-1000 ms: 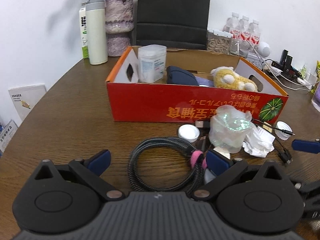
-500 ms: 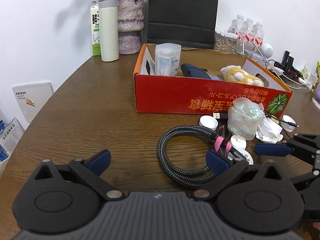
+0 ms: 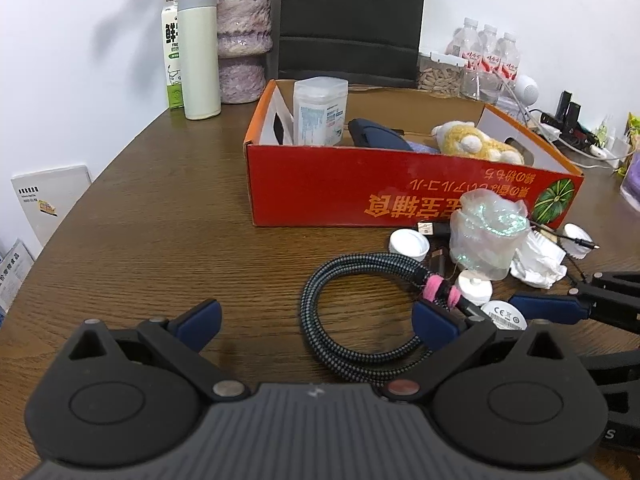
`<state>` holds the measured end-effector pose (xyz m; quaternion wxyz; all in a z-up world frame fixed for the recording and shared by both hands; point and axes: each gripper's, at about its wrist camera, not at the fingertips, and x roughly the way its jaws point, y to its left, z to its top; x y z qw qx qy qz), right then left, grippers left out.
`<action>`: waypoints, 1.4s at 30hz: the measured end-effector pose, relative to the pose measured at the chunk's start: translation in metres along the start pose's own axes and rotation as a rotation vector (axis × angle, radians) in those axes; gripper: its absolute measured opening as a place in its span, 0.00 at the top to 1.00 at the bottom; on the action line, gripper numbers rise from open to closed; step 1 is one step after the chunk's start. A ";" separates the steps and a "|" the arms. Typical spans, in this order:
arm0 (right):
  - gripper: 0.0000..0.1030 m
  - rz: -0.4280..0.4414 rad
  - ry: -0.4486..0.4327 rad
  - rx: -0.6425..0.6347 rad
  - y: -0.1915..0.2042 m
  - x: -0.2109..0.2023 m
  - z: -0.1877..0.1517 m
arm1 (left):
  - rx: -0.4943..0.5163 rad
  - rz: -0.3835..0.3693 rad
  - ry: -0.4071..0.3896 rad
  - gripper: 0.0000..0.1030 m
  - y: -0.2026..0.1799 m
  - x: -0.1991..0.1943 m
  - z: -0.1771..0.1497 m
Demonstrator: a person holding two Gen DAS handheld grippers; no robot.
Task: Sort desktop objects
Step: 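Grasp the braided black cable with the left tool while the right tool grasps the white round device, then carry the cable and white device into the box and open both tools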
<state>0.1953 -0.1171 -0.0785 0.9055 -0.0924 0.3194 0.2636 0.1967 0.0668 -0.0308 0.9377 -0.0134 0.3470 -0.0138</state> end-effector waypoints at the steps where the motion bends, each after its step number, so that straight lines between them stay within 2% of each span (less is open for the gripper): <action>1: 0.63 -0.005 -0.001 0.001 -0.001 -0.001 -0.001 | 0.001 -0.007 -0.004 0.00 0.000 -0.001 0.001; 7: 0.63 -0.035 -0.005 0.017 -0.011 -0.009 -0.007 | 0.068 -0.060 -0.012 0.00 -0.013 -0.008 0.004; 15: 0.63 -0.072 -0.008 0.054 -0.028 -0.015 -0.013 | 0.143 -0.068 0.046 0.00 -0.032 0.008 0.001; 22: 0.63 -0.075 -0.016 0.070 -0.035 -0.015 -0.015 | 0.161 -0.024 0.068 0.00 -0.038 0.022 0.004; 33: 0.63 -0.070 -0.036 0.069 -0.036 -0.014 -0.017 | 0.129 -0.065 0.062 0.00 -0.033 0.034 0.009; 36: 0.63 -0.068 -0.036 0.067 -0.035 -0.014 -0.018 | 0.141 -0.079 0.051 0.11 -0.035 0.030 0.009; 42: 0.63 -0.064 -0.034 0.068 -0.032 -0.016 -0.018 | 0.160 -0.048 0.017 0.11 -0.041 0.020 0.003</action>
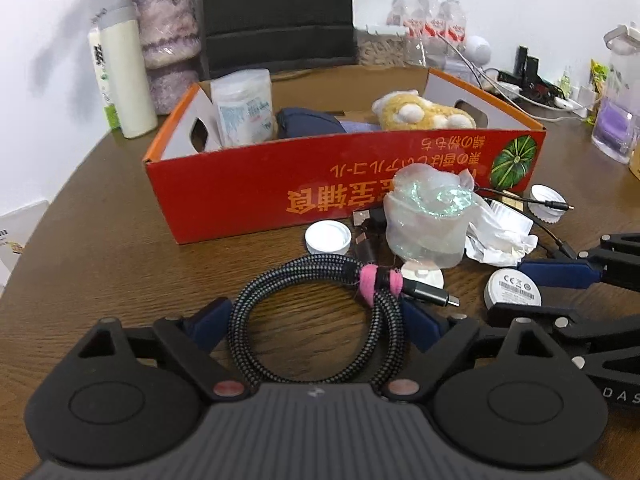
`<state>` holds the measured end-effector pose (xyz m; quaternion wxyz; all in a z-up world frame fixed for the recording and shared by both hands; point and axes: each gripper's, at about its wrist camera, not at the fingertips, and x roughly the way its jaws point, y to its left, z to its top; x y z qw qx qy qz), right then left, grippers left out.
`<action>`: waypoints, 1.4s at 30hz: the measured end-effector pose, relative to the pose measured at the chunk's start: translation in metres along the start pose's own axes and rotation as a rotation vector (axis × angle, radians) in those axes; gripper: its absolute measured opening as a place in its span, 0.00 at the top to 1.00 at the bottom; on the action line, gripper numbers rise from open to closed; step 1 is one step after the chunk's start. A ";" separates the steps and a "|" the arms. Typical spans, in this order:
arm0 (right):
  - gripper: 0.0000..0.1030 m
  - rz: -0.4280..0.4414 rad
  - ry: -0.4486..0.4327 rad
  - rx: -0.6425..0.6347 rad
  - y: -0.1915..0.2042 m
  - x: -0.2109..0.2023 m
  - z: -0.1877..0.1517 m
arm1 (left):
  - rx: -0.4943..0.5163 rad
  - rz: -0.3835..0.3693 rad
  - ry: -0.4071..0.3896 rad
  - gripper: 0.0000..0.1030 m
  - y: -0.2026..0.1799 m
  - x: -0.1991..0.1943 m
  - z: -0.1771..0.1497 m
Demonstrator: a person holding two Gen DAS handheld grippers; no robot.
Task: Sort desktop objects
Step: 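Carry the cable and white device into the box and open both tools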
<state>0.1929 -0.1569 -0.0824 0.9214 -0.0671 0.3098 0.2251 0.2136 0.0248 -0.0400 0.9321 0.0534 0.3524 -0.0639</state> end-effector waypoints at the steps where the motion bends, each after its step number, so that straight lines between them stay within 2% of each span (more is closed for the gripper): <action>1: 0.63 0.000 0.001 0.000 0.001 -0.001 0.000 | 0.001 0.010 -0.018 0.11 -0.001 -0.004 -0.001; 9: 0.63 0.005 -0.026 0.005 0.004 -0.013 0.001 | 0.003 0.057 -0.135 0.11 -0.006 -0.037 -0.001; 21: 0.63 -0.014 -0.178 -0.009 0.002 -0.039 0.041 | -0.097 0.068 -0.333 0.11 -0.001 -0.078 0.031; 29: 0.63 -0.033 -0.249 -0.014 -0.009 -0.033 0.074 | -0.125 0.055 -0.380 0.11 -0.001 -0.068 0.069; 42: 0.63 -0.052 -0.249 0.026 -0.041 0.021 0.120 | -0.153 0.047 -0.386 0.11 0.000 -0.016 0.109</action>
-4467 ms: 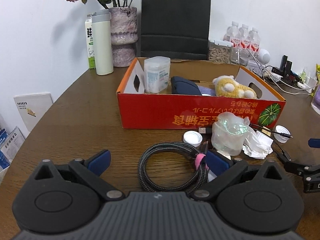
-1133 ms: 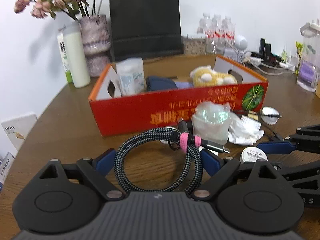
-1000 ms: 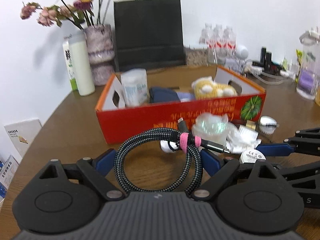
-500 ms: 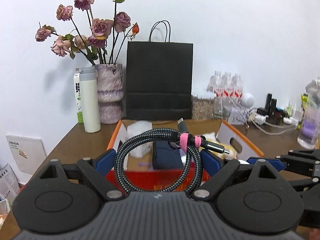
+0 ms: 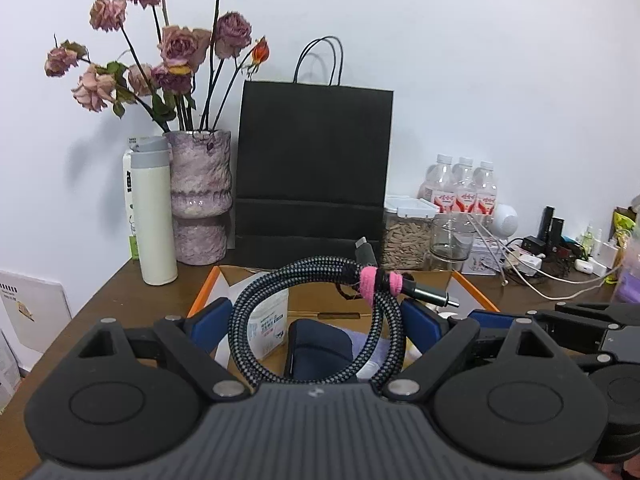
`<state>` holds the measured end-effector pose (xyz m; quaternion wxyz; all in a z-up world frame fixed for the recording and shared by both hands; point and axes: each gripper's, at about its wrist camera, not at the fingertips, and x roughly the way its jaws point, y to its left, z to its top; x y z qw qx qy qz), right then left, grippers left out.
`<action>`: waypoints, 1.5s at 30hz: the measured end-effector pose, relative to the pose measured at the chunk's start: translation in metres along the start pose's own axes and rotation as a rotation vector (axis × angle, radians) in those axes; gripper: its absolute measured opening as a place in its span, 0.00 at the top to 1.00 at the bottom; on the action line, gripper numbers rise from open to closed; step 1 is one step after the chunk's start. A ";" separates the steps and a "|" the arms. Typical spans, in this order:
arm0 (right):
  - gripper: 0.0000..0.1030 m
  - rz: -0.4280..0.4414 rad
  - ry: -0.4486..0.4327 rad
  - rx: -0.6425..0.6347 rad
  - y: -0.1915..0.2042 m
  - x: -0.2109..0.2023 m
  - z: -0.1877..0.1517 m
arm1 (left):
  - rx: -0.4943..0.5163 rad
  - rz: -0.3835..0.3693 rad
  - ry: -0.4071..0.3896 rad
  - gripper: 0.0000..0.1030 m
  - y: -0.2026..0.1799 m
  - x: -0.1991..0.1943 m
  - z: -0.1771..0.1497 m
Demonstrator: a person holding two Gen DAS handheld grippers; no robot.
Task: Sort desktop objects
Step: 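Carry the cable and white device into the box and open both tools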
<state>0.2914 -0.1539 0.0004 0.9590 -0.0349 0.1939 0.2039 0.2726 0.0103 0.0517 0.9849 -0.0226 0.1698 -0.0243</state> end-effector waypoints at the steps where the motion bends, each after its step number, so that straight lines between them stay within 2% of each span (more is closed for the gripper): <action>1: 0.63 -0.001 0.003 0.000 -0.002 0.006 0.001 | -0.004 0.001 0.004 0.11 0.001 0.006 0.000; 8: 0.63 -0.007 0.041 -0.015 -0.009 0.045 0.001 | -0.016 0.024 0.044 0.11 0.010 0.047 -0.005; 15: 0.63 -0.014 0.093 -0.048 -0.013 0.078 -0.007 | 0.024 0.038 0.091 0.11 0.016 0.078 -0.012; 22: 0.63 -0.022 0.123 -0.071 -0.014 0.089 -0.013 | 0.044 0.046 0.132 0.11 0.019 0.093 -0.020; 24: 0.62 -0.024 0.116 -0.064 -0.014 0.086 -0.013 | 0.038 0.054 0.135 0.08 0.020 0.094 -0.021; 26: 0.59 -0.025 0.113 -0.057 -0.014 0.084 -0.011 | 0.041 0.064 0.125 0.02 0.020 0.092 -0.020; 28: 0.40 -0.031 0.105 -0.055 -0.015 0.081 -0.010 | 0.043 0.064 0.100 0.00 0.020 0.087 -0.017; 29: 0.35 -0.033 0.101 -0.056 -0.015 0.079 -0.010 | 0.044 0.068 0.091 0.00 0.019 0.085 -0.016; 31: 0.15 -0.042 0.088 -0.067 -0.014 0.076 -0.008 | 0.043 0.078 0.085 0.00 0.018 0.083 -0.015; 33: 0.09 -0.051 0.081 -0.080 -0.013 0.073 -0.007 | 0.040 0.086 0.085 0.00 0.018 0.083 -0.014; 45: 0.08 -0.058 0.080 -0.085 -0.014 0.068 -0.004 | 0.046 0.081 0.070 0.00 0.016 0.079 -0.012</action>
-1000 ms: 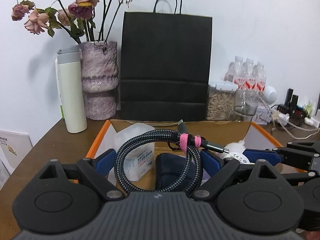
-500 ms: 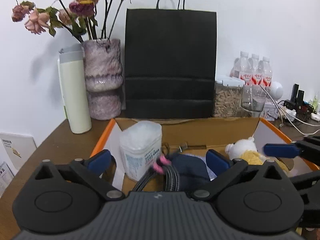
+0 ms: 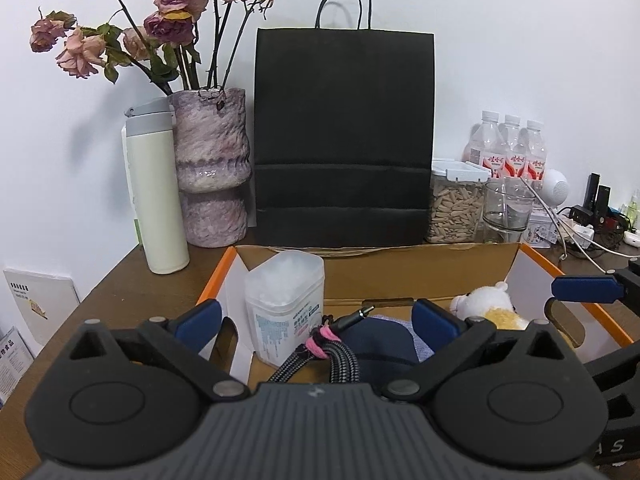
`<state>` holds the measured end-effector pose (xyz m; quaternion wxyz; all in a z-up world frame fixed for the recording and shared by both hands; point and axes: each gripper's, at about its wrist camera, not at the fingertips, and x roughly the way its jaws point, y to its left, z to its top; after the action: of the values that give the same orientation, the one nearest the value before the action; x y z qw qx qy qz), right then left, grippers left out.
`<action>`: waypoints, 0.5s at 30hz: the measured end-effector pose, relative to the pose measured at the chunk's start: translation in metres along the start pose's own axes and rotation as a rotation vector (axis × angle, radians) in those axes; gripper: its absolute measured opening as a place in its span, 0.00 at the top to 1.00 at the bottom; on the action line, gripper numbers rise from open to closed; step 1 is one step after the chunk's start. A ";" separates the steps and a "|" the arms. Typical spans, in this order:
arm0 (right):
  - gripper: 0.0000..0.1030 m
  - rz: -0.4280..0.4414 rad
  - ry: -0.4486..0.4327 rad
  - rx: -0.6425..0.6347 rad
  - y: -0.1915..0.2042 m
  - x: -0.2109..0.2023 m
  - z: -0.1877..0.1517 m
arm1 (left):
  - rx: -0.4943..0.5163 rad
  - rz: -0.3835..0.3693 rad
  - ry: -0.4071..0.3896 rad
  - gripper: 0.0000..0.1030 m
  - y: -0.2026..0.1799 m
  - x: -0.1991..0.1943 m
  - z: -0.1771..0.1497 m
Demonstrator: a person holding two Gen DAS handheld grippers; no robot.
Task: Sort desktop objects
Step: 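Carry the cable and white device into the box and open both tools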
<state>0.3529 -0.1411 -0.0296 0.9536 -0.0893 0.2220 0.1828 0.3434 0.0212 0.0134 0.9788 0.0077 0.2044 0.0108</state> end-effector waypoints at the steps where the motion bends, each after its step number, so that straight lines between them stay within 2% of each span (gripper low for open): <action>1: 0.08 -0.001 0.001 -0.001 0.000 -0.001 0.000 | 0.002 0.001 -0.001 0.00 -0.001 0.000 0.000; 15: 0.08 -0.028 -0.023 0.020 0.000 -0.035 -0.004 | -0.009 -0.007 -0.014 0.00 -0.004 -0.034 -0.002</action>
<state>0.3220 -0.1533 -0.0174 0.9594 -0.0808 0.2117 0.1682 0.3116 0.0162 0.0254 0.9802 0.0026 0.1976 0.0082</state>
